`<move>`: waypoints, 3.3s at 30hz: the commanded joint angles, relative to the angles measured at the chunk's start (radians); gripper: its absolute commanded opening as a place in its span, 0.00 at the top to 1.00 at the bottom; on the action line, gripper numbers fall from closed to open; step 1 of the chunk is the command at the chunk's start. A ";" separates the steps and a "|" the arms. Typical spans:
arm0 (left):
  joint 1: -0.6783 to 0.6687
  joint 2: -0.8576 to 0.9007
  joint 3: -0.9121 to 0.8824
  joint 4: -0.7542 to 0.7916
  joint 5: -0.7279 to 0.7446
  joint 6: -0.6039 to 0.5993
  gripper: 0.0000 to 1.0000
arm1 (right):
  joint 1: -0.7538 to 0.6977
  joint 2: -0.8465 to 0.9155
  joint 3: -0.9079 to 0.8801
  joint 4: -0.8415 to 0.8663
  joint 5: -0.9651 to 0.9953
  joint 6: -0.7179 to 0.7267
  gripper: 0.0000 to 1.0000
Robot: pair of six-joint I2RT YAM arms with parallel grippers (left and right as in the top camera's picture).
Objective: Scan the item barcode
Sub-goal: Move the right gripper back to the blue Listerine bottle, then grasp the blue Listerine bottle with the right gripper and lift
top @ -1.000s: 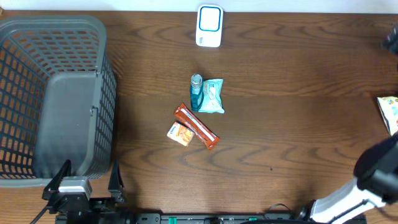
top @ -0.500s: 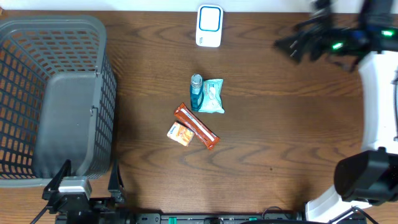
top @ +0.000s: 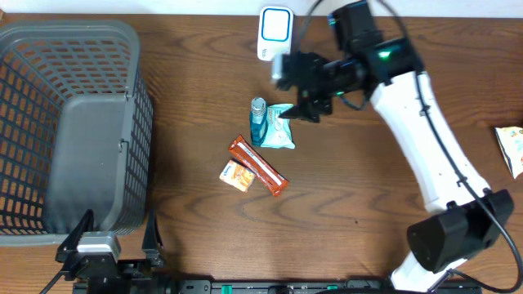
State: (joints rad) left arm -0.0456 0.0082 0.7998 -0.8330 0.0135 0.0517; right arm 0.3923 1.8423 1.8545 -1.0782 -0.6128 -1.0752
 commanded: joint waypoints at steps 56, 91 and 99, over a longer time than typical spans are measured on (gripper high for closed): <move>0.006 -0.005 0.004 0.003 0.005 -0.005 0.02 | 0.132 0.208 0.000 0.335 0.667 1.361 0.66; 0.006 -0.005 0.004 0.003 0.005 -0.005 0.02 | 0.165 0.220 -0.024 0.247 0.830 0.884 0.38; 0.006 -0.005 0.004 0.003 0.005 -0.005 0.02 | 0.188 0.239 -0.201 0.298 0.867 0.717 0.33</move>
State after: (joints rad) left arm -0.0456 0.0082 0.7998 -0.8333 0.0170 0.0517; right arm 0.5579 2.0663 1.7176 -0.7944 0.2073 -0.2440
